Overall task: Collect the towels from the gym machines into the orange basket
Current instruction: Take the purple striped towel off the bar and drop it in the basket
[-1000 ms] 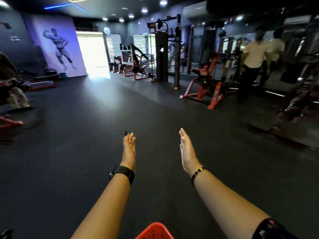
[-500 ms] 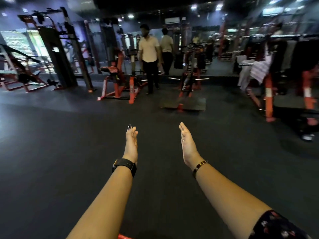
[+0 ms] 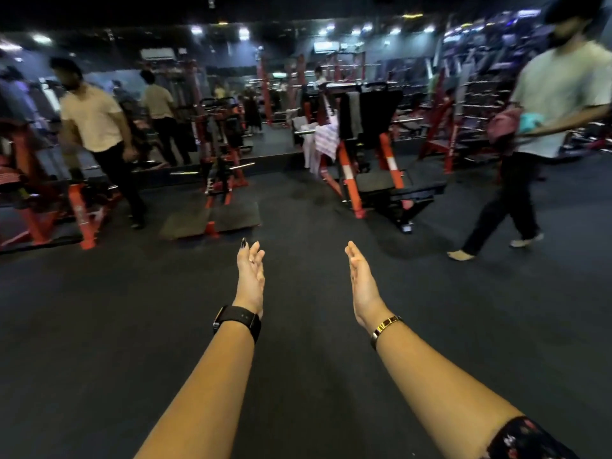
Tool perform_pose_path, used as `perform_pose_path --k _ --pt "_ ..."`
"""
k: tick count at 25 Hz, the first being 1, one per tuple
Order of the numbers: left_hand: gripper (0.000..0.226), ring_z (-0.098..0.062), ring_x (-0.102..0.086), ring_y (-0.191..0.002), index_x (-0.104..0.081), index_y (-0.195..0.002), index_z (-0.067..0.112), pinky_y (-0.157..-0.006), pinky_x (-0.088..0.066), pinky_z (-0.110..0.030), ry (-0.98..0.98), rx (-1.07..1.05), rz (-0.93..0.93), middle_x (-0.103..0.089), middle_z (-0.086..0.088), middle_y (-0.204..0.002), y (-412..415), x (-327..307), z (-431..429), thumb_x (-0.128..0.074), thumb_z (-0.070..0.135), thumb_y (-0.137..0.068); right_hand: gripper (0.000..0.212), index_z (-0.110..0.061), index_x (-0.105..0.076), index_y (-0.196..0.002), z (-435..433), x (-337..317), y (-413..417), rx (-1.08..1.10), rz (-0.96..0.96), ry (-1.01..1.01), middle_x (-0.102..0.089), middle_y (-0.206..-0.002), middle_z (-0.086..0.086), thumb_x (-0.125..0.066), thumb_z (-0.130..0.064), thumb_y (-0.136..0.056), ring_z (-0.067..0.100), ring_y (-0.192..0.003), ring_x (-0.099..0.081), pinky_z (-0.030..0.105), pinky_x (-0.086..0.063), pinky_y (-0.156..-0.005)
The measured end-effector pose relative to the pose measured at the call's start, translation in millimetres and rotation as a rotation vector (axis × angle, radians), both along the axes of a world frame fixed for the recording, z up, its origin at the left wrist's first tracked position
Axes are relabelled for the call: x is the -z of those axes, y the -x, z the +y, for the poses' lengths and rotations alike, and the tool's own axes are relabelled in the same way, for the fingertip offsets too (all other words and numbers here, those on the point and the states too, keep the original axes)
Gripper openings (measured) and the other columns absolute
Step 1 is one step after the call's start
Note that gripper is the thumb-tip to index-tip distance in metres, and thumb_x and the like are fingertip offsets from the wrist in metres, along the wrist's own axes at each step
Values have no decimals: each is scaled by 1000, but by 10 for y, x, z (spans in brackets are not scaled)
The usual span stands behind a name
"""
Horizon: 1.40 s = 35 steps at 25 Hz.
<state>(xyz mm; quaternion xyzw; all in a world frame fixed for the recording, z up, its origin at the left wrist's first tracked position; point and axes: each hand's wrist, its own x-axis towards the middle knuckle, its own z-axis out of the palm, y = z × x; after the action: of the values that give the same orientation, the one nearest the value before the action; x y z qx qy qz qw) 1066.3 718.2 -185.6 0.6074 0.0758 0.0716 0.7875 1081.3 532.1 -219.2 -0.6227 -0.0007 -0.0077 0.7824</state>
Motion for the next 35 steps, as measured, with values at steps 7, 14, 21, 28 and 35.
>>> perform_pose_path --k 7,14,21,28,35 --pt "62 -15 -14 -149 -27 -151 24 -121 -9 -35 25 169 -13 -23 -2 -159 -641 138 -1113 -14 54 -99 48 -30 -21 -151 -1132 155 -279 153 19 33 -19 -160 -9 -22 -28 -102 8 -146 -14 33 -9 -116" --pt "63 -15 -15 -149 -27 -151 26 -122 -9 -36 11 233 33 -23 0 -159 -1047 206 -1507 -16 58 -97 46 -38 -26 -147 -1466 159 -530 177 26 35 -16 -159 -10 -22 -32 -102 9 -147 -10 32 -8 -115" --pt "63 -15 -13 -149 -24 -152 25 -119 -9 -34 -8 310 63 -20 0 -160 -1659 397 -1711 -16 57 -98 50 -31 -15 -152 -1597 245 -1109 226 72 55 -12 -161 -9 -20 -40 -103 10 -148 -9 29 -7 -114" --pt "61 -13 -14 -149 -24 -152 24 -122 -8 -35 3 385 117 -20 1 -160 -2620 475 -1965 -17 54 -99 52 -33 -13 -152 -1796 228 -1893 297 121 93 -12 -161 -10 -17 -45 -102 12 -148 -9 38 -5 -118" --pt "63 -14 -11 -150 -22 -153 23 -121 -6 -34 13 422 59 -16 -1 -161 -3459 458 -2147 -16 55 -99 52 -27 -10 -154 -2028 224 -2683 296 31 84 -9 -162 -9 -19 -35 -103 9 -148 -7 25 -8 -113"
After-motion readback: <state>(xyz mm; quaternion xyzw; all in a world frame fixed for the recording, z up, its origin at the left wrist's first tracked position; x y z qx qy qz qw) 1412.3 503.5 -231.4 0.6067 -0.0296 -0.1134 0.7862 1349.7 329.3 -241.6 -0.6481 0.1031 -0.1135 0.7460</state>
